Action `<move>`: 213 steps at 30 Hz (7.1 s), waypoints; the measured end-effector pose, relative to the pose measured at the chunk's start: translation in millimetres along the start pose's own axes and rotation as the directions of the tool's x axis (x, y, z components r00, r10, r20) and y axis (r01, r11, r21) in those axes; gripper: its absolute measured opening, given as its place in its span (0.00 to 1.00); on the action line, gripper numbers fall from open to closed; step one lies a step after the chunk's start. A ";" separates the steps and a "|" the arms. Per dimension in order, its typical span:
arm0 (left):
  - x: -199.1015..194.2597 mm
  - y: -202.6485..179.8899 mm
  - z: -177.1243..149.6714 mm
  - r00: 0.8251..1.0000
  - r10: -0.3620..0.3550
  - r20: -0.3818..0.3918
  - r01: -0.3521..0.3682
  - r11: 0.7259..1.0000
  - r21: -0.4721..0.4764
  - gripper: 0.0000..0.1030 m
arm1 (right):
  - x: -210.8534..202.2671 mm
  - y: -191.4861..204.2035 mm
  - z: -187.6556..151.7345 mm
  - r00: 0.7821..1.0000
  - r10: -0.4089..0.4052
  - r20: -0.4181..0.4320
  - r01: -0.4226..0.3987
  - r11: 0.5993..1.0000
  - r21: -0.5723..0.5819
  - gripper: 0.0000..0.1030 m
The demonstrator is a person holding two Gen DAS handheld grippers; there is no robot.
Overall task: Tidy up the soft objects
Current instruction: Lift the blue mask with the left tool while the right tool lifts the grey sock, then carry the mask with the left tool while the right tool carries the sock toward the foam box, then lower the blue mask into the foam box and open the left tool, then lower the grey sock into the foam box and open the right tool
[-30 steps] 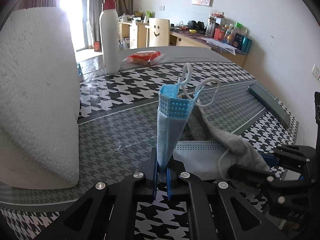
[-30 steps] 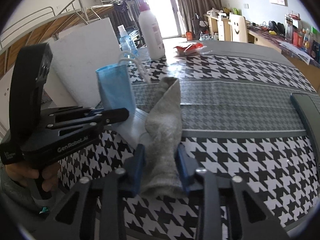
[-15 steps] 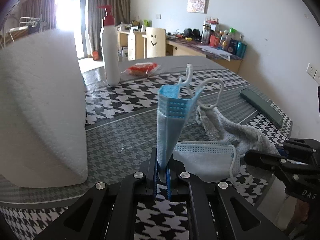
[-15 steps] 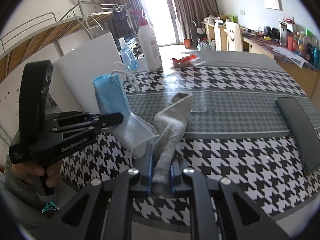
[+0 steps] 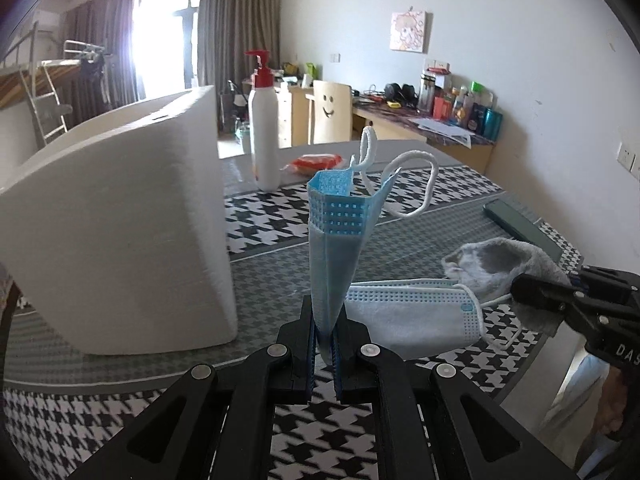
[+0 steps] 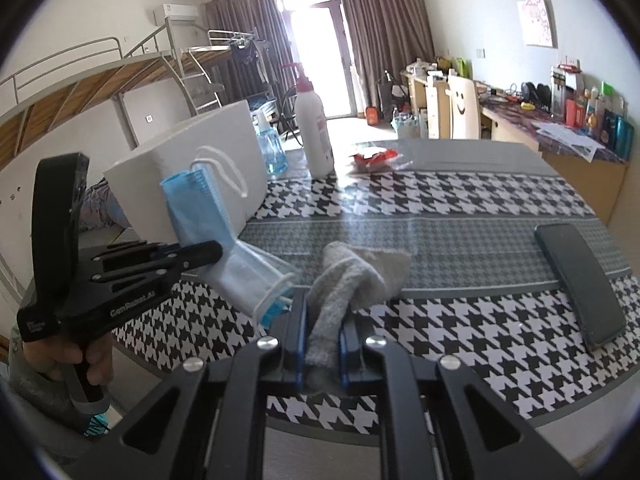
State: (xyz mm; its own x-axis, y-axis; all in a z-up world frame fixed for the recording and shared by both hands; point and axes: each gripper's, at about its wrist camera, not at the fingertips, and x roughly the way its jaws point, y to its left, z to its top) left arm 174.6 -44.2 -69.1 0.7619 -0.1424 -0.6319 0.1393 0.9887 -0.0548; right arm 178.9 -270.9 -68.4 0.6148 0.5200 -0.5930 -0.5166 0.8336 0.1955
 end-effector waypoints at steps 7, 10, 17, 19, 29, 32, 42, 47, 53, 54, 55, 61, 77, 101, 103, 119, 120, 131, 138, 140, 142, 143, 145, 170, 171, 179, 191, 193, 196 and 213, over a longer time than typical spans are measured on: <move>-9.3 7.9 -3.3 1.000 0.026 0.017 -0.026 1.000 -0.011 0.07 | -4.7 -2.2 2.5 1.000 -0.012 0.025 0.012 1.000 0.014 0.15; -11.3 13.1 -3.2 0.999 0.045 0.025 -0.045 0.999 -0.020 0.07 | -5.5 -5.1 2.3 1.000 -0.014 0.026 0.013 1.000 0.027 0.15; -15.6 20.4 -2.2 0.998 0.055 0.037 -0.053 0.998 -0.036 0.07 | -4.4 -13.8 2.7 0.999 -0.033 0.023 0.031 0.998 0.055 0.15; -17.0 18.6 -1.2 0.998 0.051 0.043 -0.049 0.998 -0.033 0.07 | -3.7 -11.9 3.2 0.999 -0.043 0.025 0.042 0.998 0.049 0.15; -27.7 19.4 0.2 0.996 0.051 0.075 -0.049 0.998 -0.028 0.07 | -8.3 -3.9 7.7 0.997 -0.061 0.049 0.060 0.998 0.018 0.15; -31.5 20.4 0.1 0.995 0.051 0.087 -0.049 0.998 -0.025 0.07 | -9.9 -1.5 8.8 0.997 -0.059 0.056 0.058 0.998 0.013 0.15; -39.6 21.1 1.8 0.991 0.049 0.122 -0.048 0.999 -0.013 0.07 | -11.9 10.6 13.1 0.996 -0.051 0.073 0.052 0.999 -0.014 0.15; -46.4 21.0 4.6 0.988 0.043 0.147 -0.043 0.999 -0.004 0.07 | -13.1 16.5 17.4 0.995 -0.043 0.088 0.046 0.998 -0.033 0.15; -47.9 19.6 11.3 0.987 0.032 0.158 -0.034 0.999 0.006 0.07 | -15.5 22.8 23.1 0.993 -0.044 0.110 0.050 0.997 -0.054 0.15; -48.3 18.9 13.0 0.987 0.029 0.161 -0.031 1.000 0.006 0.07 | -15.9 24.0 24.4 0.992 -0.045 0.114 0.052 0.997 -0.058 0.15; -49.0 18.3 12.6 0.986 0.028 0.164 -0.030 1.000 0.008 0.07 | -16.2 24.9 24.6 0.992 -0.044 0.117 0.052 0.997 -0.060 0.15; -51.4 18.7 22.8 0.985 0.030 0.170 -0.032 0.999 0.014 0.07 | -17.1 29.7 32.8 0.990 -0.050 0.134 0.061 0.995 -0.074 0.15; -67.7 17.5 45.2 0.970 0.018 0.243 -0.029 0.999 0.041 0.07 | -28.1 36.7 52.0 0.978 -0.053 0.200 0.076 0.991 -0.107 0.15; -79.1 32.3 81.8 0.947 0.050 0.317 -0.059 0.998 0.017 0.07 | -37.5 48.4 85.4 0.956 -0.032 0.290 0.073 0.988 -0.134 0.15; -80.8 35.2 84.7 0.945 0.061 0.322 -0.068 0.998 0.011 0.07 | -36.2 48.1 87.6 0.956 -0.029 0.291 0.070 0.989 -0.130 0.15; -77.7 57.5 96.7 0.928 0.165 0.334 -0.163 0.986 -0.032 0.07 | -29.4 62.5 109.1 0.950 0.026 0.311 0.028 0.985 -0.168 0.15; -76.4 59.9 96.4 0.928 0.173 0.331 -0.170 0.985 -0.039 0.07 | -28.7 63.0 109.5 0.950 0.032 0.312 0.024 0.985 -0.173 0.15; -67.3 85.7 97.4 0.920 0.260 0.293 -0.239 0.965 -0.106 0.07 | -18.7 81.0 117.9 0.949 0.090 0.302 -0.019 0.973 -0.230 0.15; -58.9 96.4 97.1 0.925 0.287 0.249 -0.263 0.957 -0.125 0.07 | -11.4 87.6 128.0 0.952 0.115 0.285 -0.043 0.968 -0.248 0.15; -55.7 99.1 97.2 0.925 0.296 0.238 -0.271 0.953 -0.132 0.07 | -10.6 90.2 131.6 0.951 0.122 0.283 -0.049 0.966 -0.254 0.15; -53.3 101.7 97.0 0.923 0.310 0.227 -0.284 0.948 -0.141 0.07 | -9.0 92.0 133.4 0.951 0.130 0.279 -0.055 0.964 -0.261 0.15; -50.8 104.4 96.9 0.922 0.321 0.218 -0.294 0.945 -0.147 0.07 | -7.8 93.2 134.1 0.952 0.132 0.277 -0.057 0.963 -0.265 0.15; -48.2 107.9 95.8 0.922 0.329 0.206 -0.301 0.941 -0.155 0.07 | -5.3 95.2 137.2 0.952 0.138 0.272 -0.062 0.960 -0.271 0.15; -49.1 117.5 79.6 0.925 0.341 0.168 -0.311 0.933 -0.179 0.99 | 13.3 117.3 150.7 0.958 0.168 0.235 -0.083 0.940 -0.332 0.15; -50.4 116.2 78.7 0.924 0.341 0.171 -0.312 0.933 -0.179 0.99 | 14.3 119.5 151.5 0.957 0.171 0.233 -0.086 0.938 -0.336 0.15; -67.9 121.1 71.8 0.907 0.369 0.201 -0.333 0.923 -0.193 0.99 | 18.5 128.5 153.0 0.954 0.197 0.225 -0.107 0.927 -0.359 0.15; -81.9 136.4 58.8 0.891 0.402 0.210 -0.351 0.904 -0.243 0.99 | 33.4 138.2 152.5 0.956 0.220 0.193 -0.135 0.916 -0.378 0.15; -83.8 138.8 56.4 0.885 0.415 0.210 -0.363 0.898 -0.247 0.99 | 36.9 138.2 152.7 0.957 0.223 0.187 -0.139 0.915 -0.379 0.15; -84.6 143.2 52.2 0.875 0.440 0.202 -0.387 0.887 -0.252 0.99 | 42.4 140.4 153.9 0.957 0.228 0.177 -0.148 0.914 -0.379 0.15; -88.0 163.2 35.8 0.882 0.430 0.190 -0.367 0.883 -0.292 0.99 | 72.8 147.4 153.1 0.965 0.244 0.097 -0.194 0.911 -0.365 0.15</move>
State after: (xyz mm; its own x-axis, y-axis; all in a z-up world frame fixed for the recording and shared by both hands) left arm 152.9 128.1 5.2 0.8525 0.2909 -0.4342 -0.3419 0.9388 -0.0423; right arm 238.8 -81.6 36.8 0.5250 0.7232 -0.4487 -0.8069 0.5906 0.0078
